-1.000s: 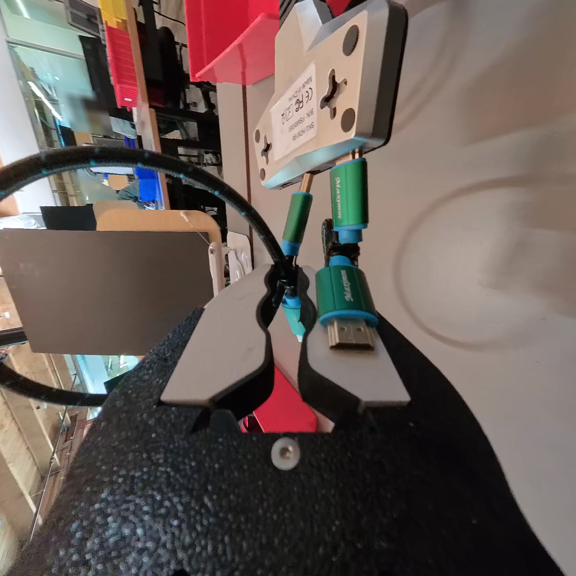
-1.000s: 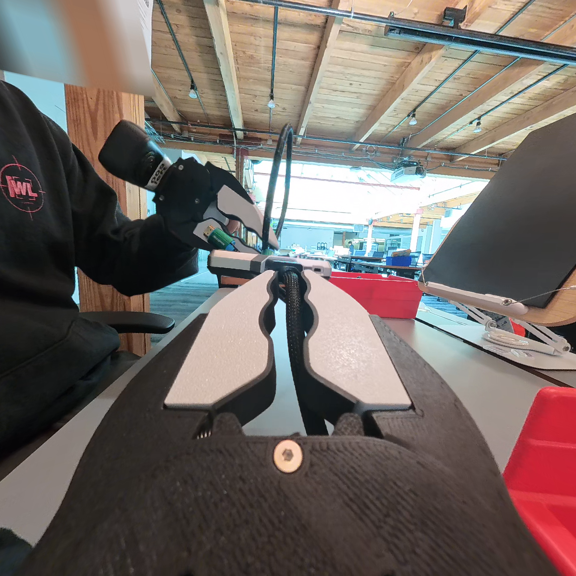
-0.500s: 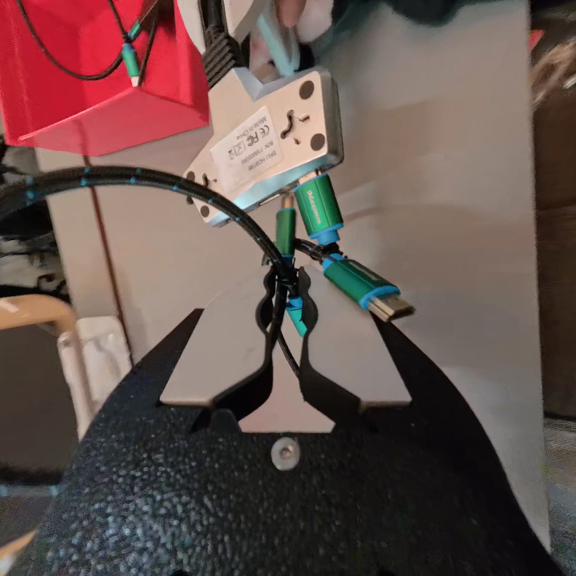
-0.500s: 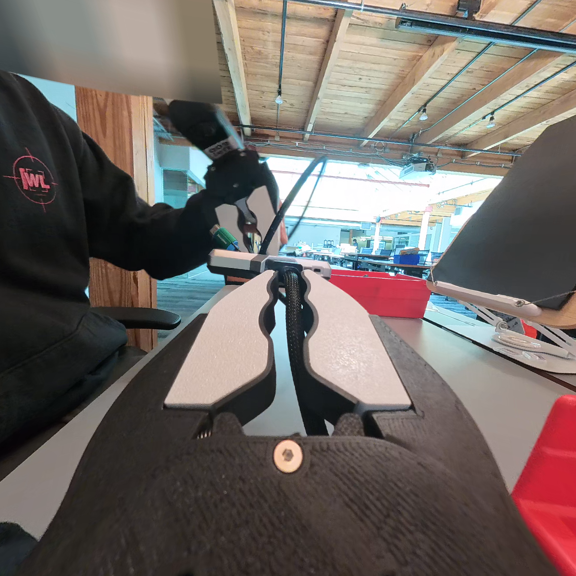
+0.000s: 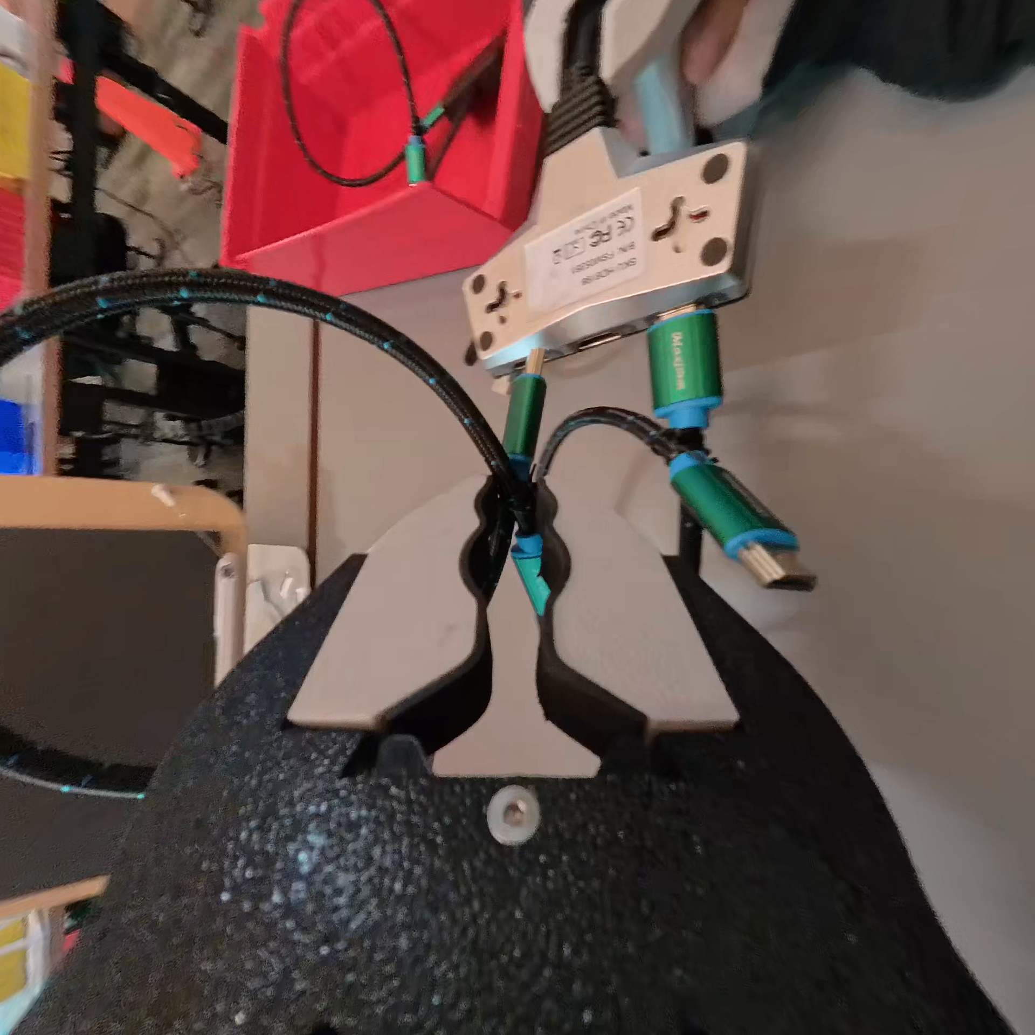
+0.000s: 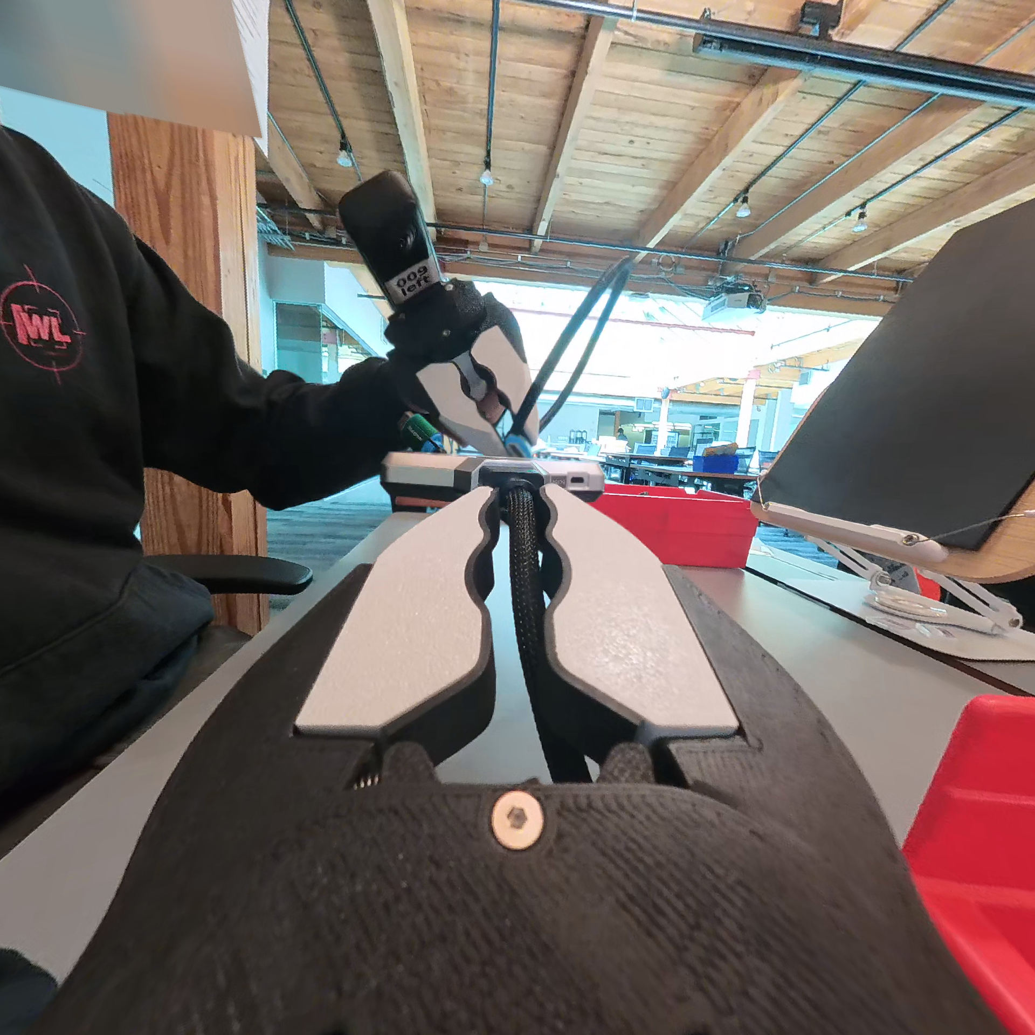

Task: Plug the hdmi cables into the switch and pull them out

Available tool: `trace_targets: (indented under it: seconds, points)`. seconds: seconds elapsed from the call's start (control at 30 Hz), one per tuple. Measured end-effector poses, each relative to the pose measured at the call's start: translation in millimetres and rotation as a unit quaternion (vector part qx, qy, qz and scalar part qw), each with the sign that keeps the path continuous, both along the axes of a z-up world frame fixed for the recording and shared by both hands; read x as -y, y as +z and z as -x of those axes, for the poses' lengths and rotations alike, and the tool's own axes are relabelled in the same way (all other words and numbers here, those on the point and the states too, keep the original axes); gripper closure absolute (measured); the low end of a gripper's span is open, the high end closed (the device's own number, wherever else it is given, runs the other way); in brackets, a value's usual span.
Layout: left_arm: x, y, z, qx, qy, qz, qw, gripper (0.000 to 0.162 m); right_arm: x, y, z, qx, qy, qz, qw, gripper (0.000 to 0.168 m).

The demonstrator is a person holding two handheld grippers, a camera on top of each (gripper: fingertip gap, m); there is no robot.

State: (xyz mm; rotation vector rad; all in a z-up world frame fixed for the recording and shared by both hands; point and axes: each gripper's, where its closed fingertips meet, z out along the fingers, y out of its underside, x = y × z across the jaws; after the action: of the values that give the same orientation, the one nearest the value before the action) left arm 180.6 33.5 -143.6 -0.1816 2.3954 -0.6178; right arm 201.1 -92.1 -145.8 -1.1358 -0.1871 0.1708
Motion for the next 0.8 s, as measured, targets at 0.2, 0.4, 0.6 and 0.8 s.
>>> trace_targets:
  seconds: [0.2,0.4,0.6,0.8]
  points:
    - [-5,13,-6,0.127,0.015,-0.091,0.988,0.15,4,6,0,-0.012,0.007,-0.024,1.0,0.157]
    - [6,12,-4,0.202,0.01,-0.15,0.968,0.15,6,8,4,-0.014,0.024,-0.034,0.999,0.157]
    - [7,15,-4,0.211,0.02,-0.125,0.969,0.15,7,9,4,-0.015,0.027,-0.039,0.999,0.157]
    - [9,12,-6,0.211,0.029,-0.156,0.965,0.15,9,11,3,-0.018,0.028,-0.048,0.998,0.157]
